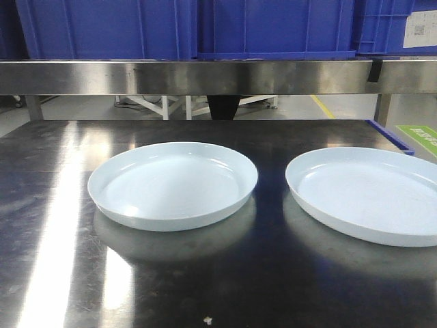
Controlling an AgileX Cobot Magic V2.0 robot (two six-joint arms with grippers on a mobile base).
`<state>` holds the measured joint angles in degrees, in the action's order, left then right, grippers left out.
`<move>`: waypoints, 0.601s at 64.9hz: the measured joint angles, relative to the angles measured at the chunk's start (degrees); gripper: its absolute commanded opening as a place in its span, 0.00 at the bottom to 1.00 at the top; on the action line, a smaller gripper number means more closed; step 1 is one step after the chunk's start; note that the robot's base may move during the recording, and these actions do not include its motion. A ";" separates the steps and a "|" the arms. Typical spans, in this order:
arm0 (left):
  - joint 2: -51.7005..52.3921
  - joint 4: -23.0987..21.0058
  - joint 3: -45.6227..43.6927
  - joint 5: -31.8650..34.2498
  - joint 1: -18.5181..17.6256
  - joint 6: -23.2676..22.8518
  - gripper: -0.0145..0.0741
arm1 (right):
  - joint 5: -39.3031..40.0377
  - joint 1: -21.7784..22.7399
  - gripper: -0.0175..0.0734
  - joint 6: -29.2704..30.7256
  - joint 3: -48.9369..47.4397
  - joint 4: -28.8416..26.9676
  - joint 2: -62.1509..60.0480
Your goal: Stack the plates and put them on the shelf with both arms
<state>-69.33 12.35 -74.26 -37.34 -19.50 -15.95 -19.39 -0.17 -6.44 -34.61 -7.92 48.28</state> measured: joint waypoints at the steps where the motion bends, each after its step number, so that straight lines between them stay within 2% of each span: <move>1: 1.26 0.13 0.56 0.30 0.48 0.00 0.26 | 0.00 0.00 0.81 0.00 0.00 0.00 0.00; 9: 8.93 0.46 7.09 3.42 4.83 -0.18 0.26 | 0.00 0.00 0.81 0.00 0.00 0.00 0.00; 18: 16.93 0.58 15.23 6.67 7.79 -0.42 0.26 | 0.00 0.00 0.81 0.00 0.00 0.00 0.00; 39: 31.15 0.64 34.82 10.66 8.46 -0.54 0.26 | -0.47 0.00 0.81 0.00 0.00 0.00 0.00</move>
<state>-38.19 13.00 -39.45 -26.67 -11.04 -16.50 -19.87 -0.17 -6.44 -34.61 -7.92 48.28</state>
